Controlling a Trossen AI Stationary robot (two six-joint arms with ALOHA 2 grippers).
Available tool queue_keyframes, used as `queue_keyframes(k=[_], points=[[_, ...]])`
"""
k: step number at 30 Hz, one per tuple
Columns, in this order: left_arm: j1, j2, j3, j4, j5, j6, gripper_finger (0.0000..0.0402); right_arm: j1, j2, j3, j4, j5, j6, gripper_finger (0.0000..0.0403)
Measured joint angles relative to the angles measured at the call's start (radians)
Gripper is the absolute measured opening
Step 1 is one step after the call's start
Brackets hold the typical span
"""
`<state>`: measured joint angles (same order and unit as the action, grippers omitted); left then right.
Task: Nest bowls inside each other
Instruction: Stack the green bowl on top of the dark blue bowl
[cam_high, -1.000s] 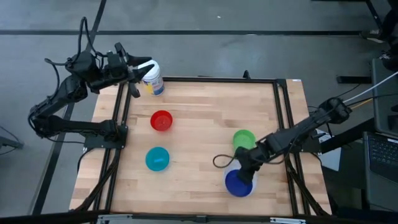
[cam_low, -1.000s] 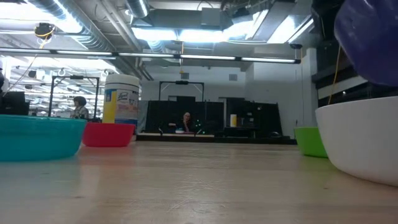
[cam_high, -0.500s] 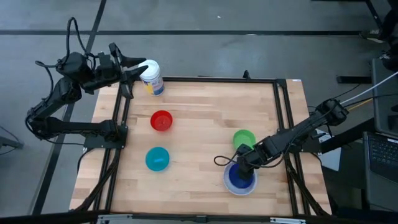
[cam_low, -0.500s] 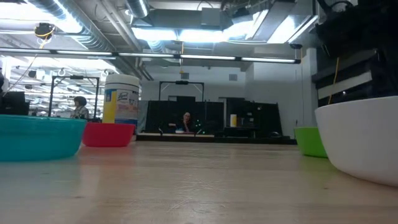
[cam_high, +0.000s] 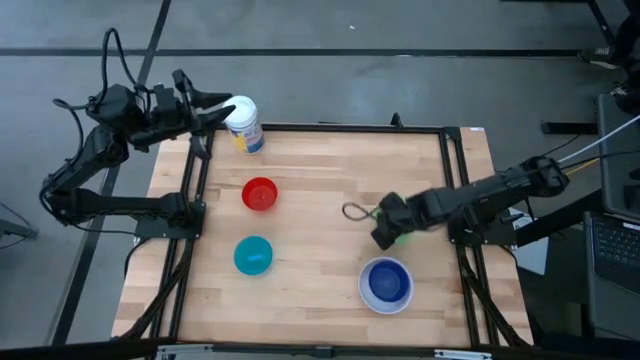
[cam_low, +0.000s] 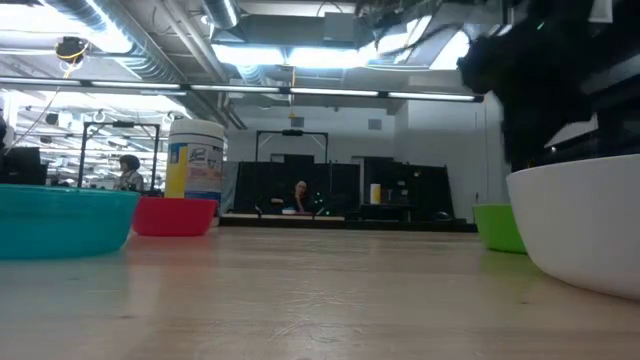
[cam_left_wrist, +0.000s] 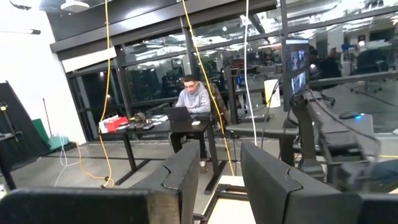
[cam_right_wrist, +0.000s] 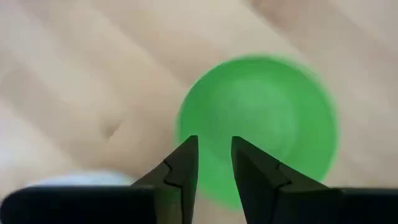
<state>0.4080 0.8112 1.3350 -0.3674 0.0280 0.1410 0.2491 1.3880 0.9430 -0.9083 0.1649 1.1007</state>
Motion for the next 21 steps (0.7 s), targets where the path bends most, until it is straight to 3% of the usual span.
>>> queue_keyframes(k=[5,11,21], points=[[0.000,0.005,0.000,0.001,0.017,-0.005,0.0114,-0.149,0.000,-0.067,0.060,-0.102,-0.149,0.0119],[0.000,0.005,0.000,0.000,0.018,-0.024,0.0114,-0.287,-0.009,-0.081,0.055,-0.109,-0.291,0.0160],[0.000,0.005,0.000,0.027,0.016,-0.033,0.0114,-0.387,-0.026,-0.065,-0.047,-0.150,-0.456,0.0169]])
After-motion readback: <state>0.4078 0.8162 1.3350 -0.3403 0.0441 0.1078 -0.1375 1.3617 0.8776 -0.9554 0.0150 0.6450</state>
